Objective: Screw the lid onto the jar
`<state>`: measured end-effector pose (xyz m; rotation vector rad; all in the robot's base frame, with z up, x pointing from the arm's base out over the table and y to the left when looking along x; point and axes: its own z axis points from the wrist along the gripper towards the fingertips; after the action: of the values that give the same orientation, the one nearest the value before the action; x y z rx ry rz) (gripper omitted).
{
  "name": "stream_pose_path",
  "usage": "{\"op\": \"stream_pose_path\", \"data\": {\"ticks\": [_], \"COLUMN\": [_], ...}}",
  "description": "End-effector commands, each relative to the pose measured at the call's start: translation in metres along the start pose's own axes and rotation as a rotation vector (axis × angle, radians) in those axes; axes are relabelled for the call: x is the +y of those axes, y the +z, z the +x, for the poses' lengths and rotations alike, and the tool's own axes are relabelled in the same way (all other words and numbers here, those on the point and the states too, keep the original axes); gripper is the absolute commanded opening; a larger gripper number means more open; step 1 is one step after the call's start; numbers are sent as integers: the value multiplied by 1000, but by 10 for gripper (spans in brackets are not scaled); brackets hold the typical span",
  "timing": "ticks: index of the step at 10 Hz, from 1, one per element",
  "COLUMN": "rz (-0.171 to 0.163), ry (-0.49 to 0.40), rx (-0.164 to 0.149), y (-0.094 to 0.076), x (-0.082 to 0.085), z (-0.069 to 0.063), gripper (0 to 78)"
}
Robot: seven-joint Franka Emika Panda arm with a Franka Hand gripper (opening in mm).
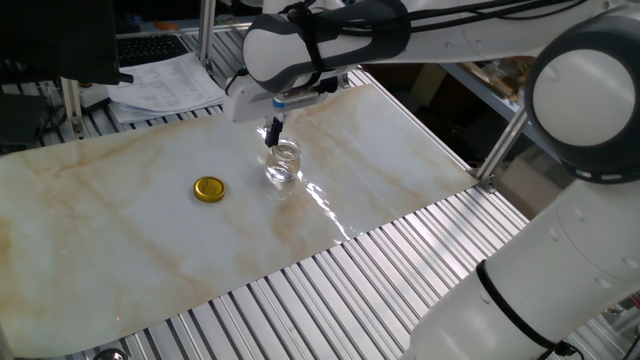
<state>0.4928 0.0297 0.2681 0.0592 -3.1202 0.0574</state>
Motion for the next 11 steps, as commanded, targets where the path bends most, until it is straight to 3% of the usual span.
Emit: {"op": "stream_pose_path", "data": {"ticks": [1, 3, 11], "rz": [-8, -13, -10], "ry": [37, 28, 33], "rx": [14, 35, 27], "y": [-1, -1, 0], "x": [0, 0, 1], "z": [-1, -1, -1], "gripper": [0, 0, 0]}}
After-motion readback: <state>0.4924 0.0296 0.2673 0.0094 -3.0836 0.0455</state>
